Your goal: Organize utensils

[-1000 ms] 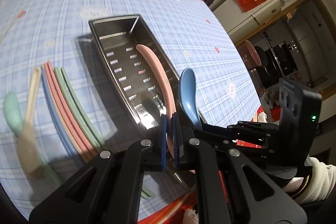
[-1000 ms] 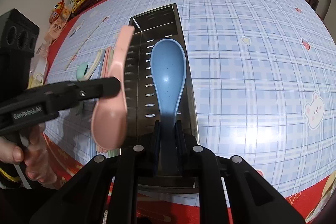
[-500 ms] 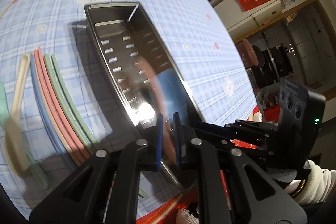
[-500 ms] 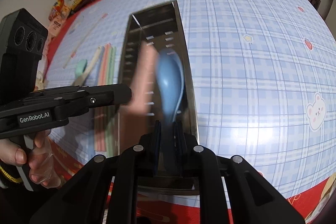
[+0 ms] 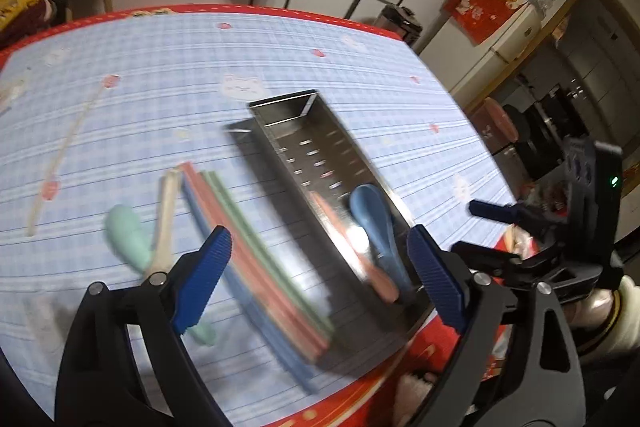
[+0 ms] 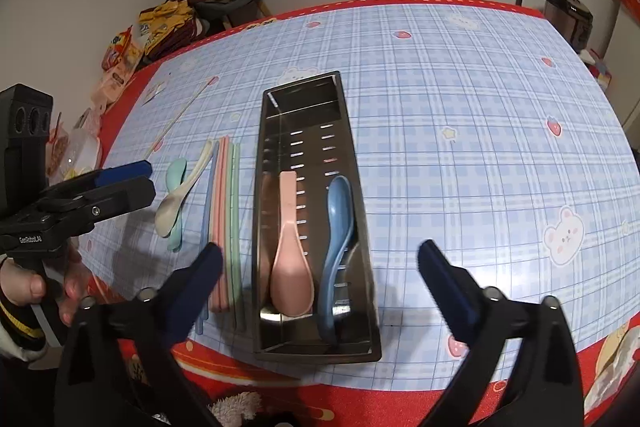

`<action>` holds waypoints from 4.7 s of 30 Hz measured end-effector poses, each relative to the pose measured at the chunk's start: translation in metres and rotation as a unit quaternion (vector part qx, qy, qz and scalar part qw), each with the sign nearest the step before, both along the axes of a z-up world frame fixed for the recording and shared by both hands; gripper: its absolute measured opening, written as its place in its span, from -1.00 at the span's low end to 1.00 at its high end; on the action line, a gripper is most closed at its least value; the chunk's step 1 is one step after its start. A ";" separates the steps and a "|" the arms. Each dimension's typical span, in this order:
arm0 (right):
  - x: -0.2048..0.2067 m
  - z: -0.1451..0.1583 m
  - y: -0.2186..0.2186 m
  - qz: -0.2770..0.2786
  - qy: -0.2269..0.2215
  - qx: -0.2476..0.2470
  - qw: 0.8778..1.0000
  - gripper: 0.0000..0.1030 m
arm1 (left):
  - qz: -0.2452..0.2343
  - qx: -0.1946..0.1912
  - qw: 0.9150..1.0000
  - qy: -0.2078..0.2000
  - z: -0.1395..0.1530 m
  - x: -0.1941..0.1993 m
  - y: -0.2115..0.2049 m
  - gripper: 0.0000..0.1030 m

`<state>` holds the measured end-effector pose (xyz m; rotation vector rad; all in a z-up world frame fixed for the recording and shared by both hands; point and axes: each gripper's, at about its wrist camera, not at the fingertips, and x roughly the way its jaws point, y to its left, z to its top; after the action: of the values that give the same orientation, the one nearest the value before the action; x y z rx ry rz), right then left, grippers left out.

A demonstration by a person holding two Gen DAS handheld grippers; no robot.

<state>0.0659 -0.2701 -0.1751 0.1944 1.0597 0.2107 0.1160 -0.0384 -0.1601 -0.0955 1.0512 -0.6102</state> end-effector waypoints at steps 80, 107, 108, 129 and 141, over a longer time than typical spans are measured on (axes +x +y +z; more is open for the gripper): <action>0.050 -0.081 0.182 0.128 0.113 -0.085 0.982 -0.85 | 0.070 -0.014 0.995 0.074 -0.079 -0.016 0.151 -0.33; 0.046 -0.081 0.175 0.128 0.098 -0.062 0.985 -0.84 | 0.061 -0.086 0.983 0.150 -0.114 0.045 0.109 -0.31; 0.046 -0.081 0.175 0.128 0.098 -0.062 0.985 -0.84 | 0.062 -0.088 0.983 0.150 -0.114 0.045 0.108 -0.31; 0.045 -0.081 0.173 0.123 0.092 -0.053 0.987 -0.84 | 0.043 -0.118 0.974 0.190 -0.119 0.033 0.091 -0.48; 0.044 -0.081 0.170 0.120 0.091 -0.047 0.987 -0.84 | 0.023 -0.126 0.974 0.188 -0.117 0.033 0.081 -0.57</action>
<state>0.1094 -0.1000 -0.2562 0.0000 1.2719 0.3651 0.1494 0.0427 -0.2766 -0.4705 1.3290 -0.6980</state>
